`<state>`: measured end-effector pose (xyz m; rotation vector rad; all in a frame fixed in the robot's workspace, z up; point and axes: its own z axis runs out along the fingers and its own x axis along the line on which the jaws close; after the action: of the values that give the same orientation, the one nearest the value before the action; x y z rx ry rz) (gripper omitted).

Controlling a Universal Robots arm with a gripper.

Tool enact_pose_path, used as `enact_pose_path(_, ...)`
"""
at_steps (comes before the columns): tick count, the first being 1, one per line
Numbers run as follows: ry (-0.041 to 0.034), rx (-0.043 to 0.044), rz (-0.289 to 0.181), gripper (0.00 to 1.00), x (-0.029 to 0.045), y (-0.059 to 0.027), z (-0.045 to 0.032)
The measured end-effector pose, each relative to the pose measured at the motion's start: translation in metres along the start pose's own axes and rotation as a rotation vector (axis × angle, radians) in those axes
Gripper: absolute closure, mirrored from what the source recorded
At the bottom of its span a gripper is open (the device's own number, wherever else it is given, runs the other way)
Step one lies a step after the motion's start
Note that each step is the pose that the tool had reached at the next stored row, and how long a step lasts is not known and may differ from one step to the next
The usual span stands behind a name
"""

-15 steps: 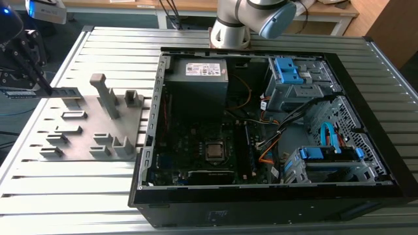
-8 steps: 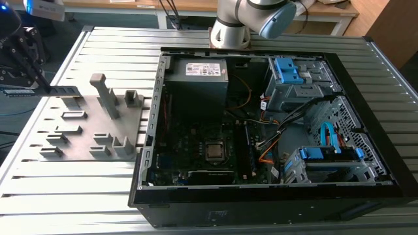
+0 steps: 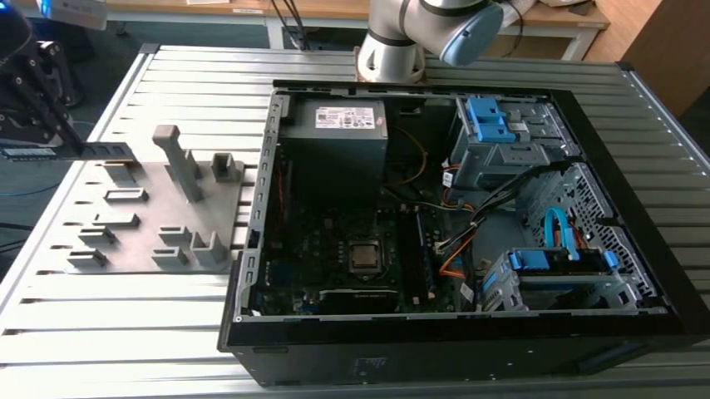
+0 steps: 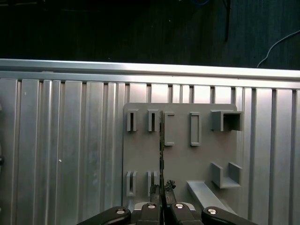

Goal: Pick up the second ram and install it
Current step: 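Pick up the second ram and move it above second insertion slot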

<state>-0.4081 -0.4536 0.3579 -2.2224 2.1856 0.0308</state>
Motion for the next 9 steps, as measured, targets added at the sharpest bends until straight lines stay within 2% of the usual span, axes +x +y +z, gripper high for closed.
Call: enact_pose_path(9,0.0000,0.0000,0.000,0.86,-0.0002,0.0000,-0.0058)
